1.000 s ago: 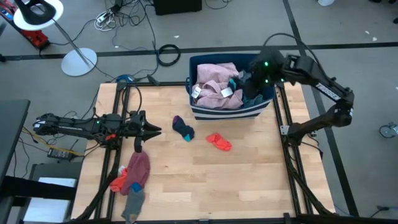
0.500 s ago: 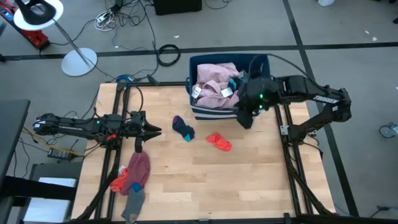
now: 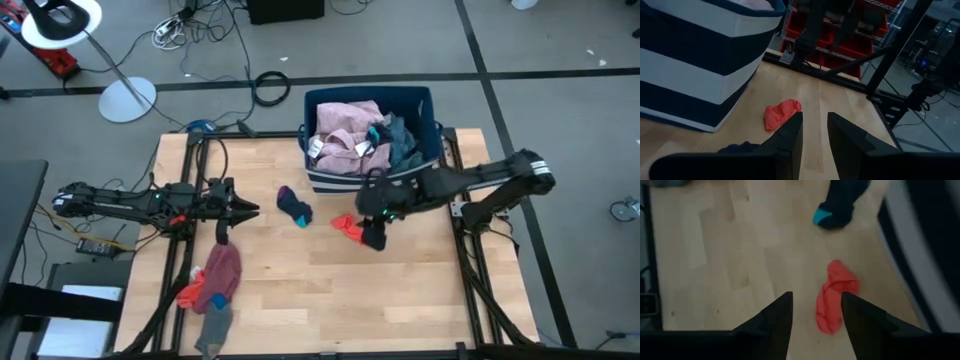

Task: Sort clothes
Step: Put the top orange socks into the blue bin

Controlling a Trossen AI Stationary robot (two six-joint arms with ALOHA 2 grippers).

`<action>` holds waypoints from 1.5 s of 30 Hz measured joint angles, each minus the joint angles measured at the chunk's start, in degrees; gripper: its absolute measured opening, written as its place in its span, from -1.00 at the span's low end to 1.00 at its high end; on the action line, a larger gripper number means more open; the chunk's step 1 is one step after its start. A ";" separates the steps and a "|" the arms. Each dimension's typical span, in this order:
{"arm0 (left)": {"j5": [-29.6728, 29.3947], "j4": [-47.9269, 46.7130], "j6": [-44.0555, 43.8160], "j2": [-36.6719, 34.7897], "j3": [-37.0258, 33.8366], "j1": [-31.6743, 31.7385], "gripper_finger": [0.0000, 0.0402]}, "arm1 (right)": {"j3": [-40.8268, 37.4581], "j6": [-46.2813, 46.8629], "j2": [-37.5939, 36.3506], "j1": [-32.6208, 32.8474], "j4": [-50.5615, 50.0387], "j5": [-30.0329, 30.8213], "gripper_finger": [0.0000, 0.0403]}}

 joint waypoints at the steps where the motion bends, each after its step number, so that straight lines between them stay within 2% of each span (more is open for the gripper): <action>1: 0.00 -0.02 -0.02 0.00 0.00 -0.01 -0.53 | -1.75 0.47 0.59 0.28 1.82 0.10 -0.16; 7: 0.00 -0.63 0.18 0.02 0.00 0.00 -0.53 | -10.21 3.68 5.72 0.62 11.09 0.36 -0.16; 12: 0.00 -1.23 2.47 0.03 0.00 0.00 -0.53 | -13.48 5.75 11.46 0.47 14.08 1.70 -0.16; 18: -0.02 -0.53 6.30 0.03 0.00 0.00 -0.53 | -14.66 8.14 17.75 -0.49 14.62 2.21 -0.16; 29: 0.00 0.24 6.06 0.03 0.00 0.00 -0.53 | -14.47 11.04 24.91 -5.13 21.48 2.24 -0.17; 32: 0.00 0.42 6.06 0.03 0.00 0.00 -0.53 | -14.38 12.78 25.85 -5.51 22.48 1.71 -0.32; 36: 0.00 0.48 6.06 0.03 0.00 0.00 -0.53 | -14.41 14.91 25.22 -5.14 23.91 1.54 -0.83; 37: 0.00 0.55 6.06 0.03 0.00 0.00 -0.53 | -14.48 15.36 24.89 -4.90 23.91 1.27 -0.90; 42: 0.00 0.68 6.06 0.03 0.00 0.00 -0.53 | -14.31 21.72 20.32 -2.38 20.37 1.45 -0.95; 45: 0.00 1.69 6.06 0.03 0.00 0.02 -0.53 | -12.11 25.25 16.92 0.00 13.87 4.81 -0.97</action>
